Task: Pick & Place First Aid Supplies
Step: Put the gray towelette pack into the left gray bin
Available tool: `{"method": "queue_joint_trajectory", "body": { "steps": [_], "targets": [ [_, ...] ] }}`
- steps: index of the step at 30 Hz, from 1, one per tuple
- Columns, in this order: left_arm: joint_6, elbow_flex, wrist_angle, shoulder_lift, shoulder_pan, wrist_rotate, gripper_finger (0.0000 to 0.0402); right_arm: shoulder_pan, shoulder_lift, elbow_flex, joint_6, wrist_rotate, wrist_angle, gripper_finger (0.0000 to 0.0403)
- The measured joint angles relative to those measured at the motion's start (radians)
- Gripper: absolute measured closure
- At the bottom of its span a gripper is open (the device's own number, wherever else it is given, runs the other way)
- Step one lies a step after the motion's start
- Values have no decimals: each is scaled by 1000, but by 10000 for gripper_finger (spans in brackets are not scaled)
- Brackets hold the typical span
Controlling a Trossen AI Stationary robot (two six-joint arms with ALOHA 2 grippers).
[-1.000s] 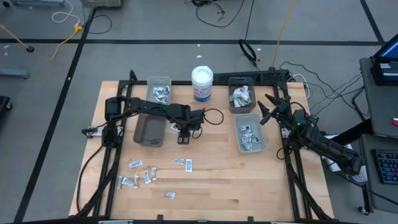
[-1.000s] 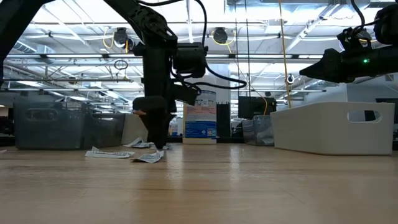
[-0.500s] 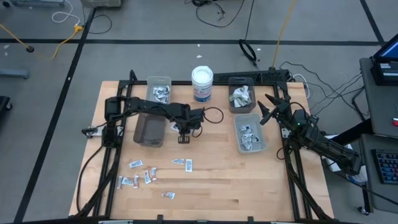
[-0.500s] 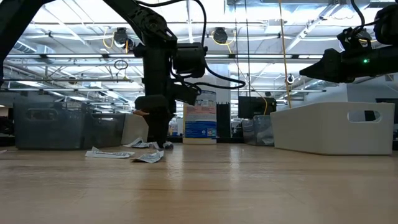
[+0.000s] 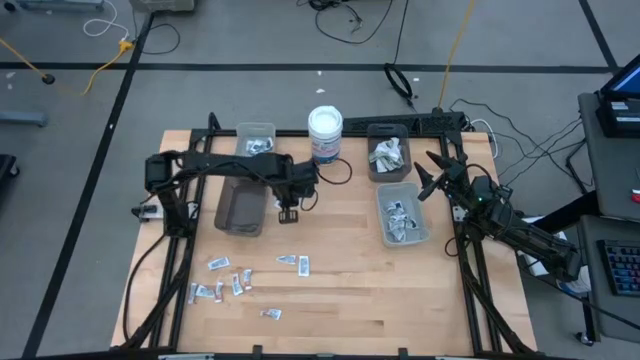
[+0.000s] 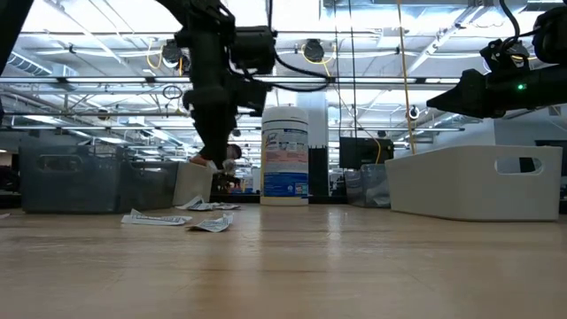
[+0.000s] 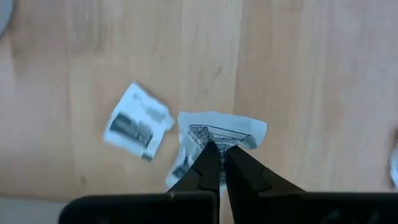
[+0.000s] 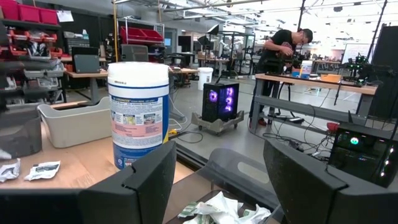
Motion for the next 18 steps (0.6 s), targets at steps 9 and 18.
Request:
{"method": "queue_joint_trajectory", "body": {
  "steps": [9, 18],
  "targets": [
    [23, 1, -109, -108, 18, 11, 394, 0, 0, 0, 0, 0, 0, 165],
    [-5, 1, -149, -136, 90, 22, 395, 0, 0, 0, 0, 0, 0, 165]
  ]
}}
